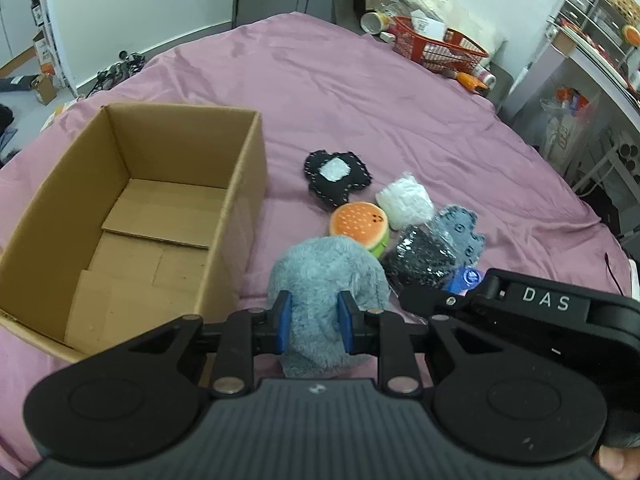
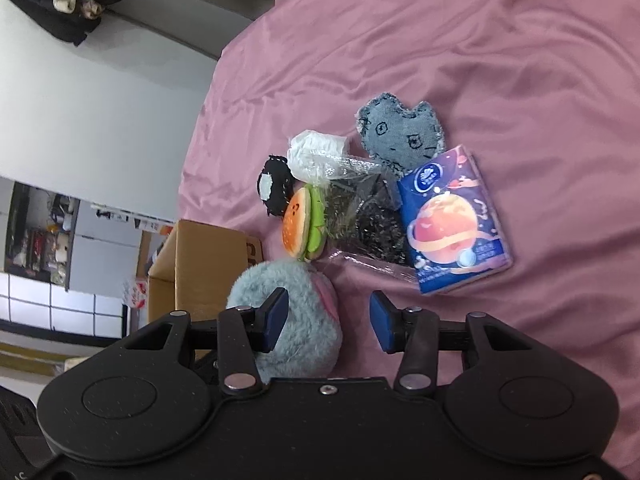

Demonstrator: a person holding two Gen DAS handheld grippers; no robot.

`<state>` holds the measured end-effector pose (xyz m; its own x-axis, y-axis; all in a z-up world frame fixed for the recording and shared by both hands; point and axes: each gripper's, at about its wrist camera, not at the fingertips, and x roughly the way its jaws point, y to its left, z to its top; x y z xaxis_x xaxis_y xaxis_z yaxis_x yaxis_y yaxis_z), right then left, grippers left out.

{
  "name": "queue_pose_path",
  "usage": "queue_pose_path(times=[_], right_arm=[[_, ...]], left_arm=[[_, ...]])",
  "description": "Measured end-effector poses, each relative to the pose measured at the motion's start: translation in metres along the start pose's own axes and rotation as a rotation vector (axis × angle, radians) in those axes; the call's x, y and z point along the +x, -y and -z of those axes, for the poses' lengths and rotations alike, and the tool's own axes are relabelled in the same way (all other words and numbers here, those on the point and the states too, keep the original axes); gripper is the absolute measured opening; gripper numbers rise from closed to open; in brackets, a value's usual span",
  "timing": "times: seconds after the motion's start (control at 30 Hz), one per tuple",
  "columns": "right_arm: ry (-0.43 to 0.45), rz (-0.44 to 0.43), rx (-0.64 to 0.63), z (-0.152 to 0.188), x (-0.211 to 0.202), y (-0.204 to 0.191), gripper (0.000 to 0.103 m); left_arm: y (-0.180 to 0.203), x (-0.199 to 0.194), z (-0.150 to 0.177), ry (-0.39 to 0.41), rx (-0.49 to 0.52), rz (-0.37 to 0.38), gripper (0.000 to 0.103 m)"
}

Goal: Organize soft objects
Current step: 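Close both grippers on the grey fluffy plush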

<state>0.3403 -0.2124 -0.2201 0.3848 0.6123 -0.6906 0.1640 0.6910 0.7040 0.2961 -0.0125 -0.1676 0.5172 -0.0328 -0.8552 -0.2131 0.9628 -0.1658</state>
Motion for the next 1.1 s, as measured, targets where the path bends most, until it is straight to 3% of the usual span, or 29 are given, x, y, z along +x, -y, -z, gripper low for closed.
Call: queue_pose_path(times=[0.23, 0.4, 0.67, 0.83, 1.1], right_arm=[[-0.054, -0.046, 0.076, 0.006, 0.029, 0.002, 0.023], [-0.054, -0.058, 0.106, 0.009, 0.028, 0.003, 0.021], [-0.069, -0.069, 0.130, 0.009, 0.026, 0.012, 0.021], [-0.093, -0.087, 0.174, 0.010, 0.033, 0.021, 0.027], [-0.074, -0.090, 0.171, 0.013, 0.029, 0.022, 0.018]], left_arm=[[-0.011, 0.002, -0.005, -0.014, -0.040, 0.009, 0.024], [-0.009, -0.001, -0.011, -0.005, -0.038, 0.029, 0.028], [-0.003, 0.011, -0.013, -0.002, -0.051, -0.020, 0.028], [0.001, 0.013, -0.012, 0.006, -0.053, -0.044, 0.027], [0.003, 0.010, -0.008, -0.001, -0.045, -0.065, 0.025]])
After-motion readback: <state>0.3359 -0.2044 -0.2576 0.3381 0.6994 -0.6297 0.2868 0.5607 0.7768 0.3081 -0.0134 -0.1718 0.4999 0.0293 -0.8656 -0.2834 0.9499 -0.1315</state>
